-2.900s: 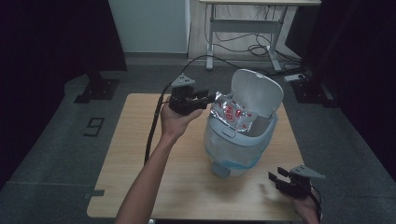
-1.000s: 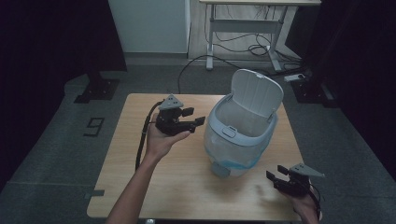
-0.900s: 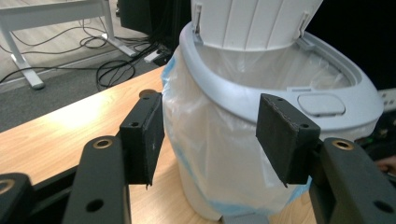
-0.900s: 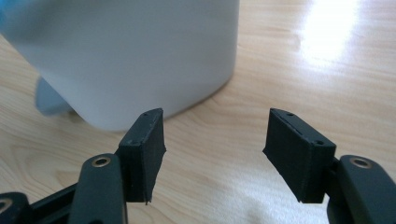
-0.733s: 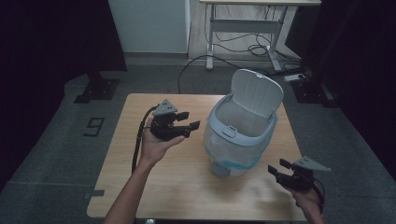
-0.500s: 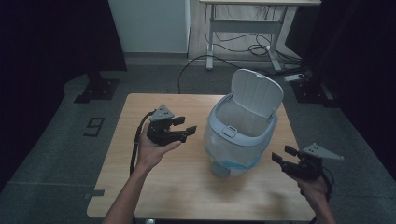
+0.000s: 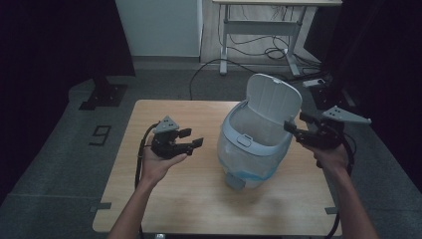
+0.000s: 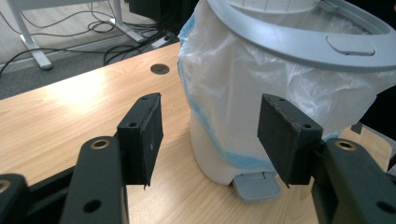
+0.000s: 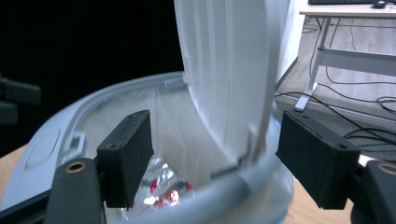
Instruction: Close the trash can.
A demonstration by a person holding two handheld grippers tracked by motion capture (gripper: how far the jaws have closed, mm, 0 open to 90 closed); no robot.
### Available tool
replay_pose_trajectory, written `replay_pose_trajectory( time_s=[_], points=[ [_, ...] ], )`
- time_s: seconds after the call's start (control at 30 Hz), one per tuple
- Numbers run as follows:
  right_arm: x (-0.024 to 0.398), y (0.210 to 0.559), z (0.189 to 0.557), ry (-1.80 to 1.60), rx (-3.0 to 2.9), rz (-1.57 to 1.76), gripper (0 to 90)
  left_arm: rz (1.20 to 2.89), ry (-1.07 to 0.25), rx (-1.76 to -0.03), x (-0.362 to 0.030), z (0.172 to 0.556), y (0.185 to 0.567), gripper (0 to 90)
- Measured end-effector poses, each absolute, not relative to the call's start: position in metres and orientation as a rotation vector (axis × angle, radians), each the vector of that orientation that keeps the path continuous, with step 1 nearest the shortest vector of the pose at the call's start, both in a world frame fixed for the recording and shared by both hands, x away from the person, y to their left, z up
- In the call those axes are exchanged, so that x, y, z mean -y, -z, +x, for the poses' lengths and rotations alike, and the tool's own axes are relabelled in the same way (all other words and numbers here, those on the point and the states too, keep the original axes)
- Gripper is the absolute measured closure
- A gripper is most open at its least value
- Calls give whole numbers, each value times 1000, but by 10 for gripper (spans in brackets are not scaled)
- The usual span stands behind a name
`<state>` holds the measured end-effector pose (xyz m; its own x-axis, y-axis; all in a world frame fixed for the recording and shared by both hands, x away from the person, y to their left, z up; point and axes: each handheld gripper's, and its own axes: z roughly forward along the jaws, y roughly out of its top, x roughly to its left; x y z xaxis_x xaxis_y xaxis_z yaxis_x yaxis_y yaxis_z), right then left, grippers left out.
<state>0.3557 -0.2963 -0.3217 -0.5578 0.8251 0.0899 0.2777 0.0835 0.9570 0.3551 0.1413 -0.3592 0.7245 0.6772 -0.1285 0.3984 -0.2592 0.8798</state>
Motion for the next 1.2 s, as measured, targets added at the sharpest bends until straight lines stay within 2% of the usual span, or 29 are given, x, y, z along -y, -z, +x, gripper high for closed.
replay_pose_trajectory(
  time_s=[0.2,0.47,0.73,0.93,1.07,1.2],
  points=[
    [287,311,370,-1507,-1884,1057,253,1881,-334,-853,-149,355,362,404],
    [279,305,362,-1514,-1919,994,249,1880,-334,-859,-153,354,364,406],
    [253,317,334,-1541,-2080,872,236,1873,-322,-865,-155,351,367,405],
    [238,335,336,-1503,-2129,889,252,1873,-323,-868,-158,350,368,405],
    [230,335,337,-1425,-2094,895,252,1871,-323,-877,-161,350,369,406],
    [219,333,342,-1342,-2095,899,208,1867,-318,-882,-163,351,371,407]
  ],
)
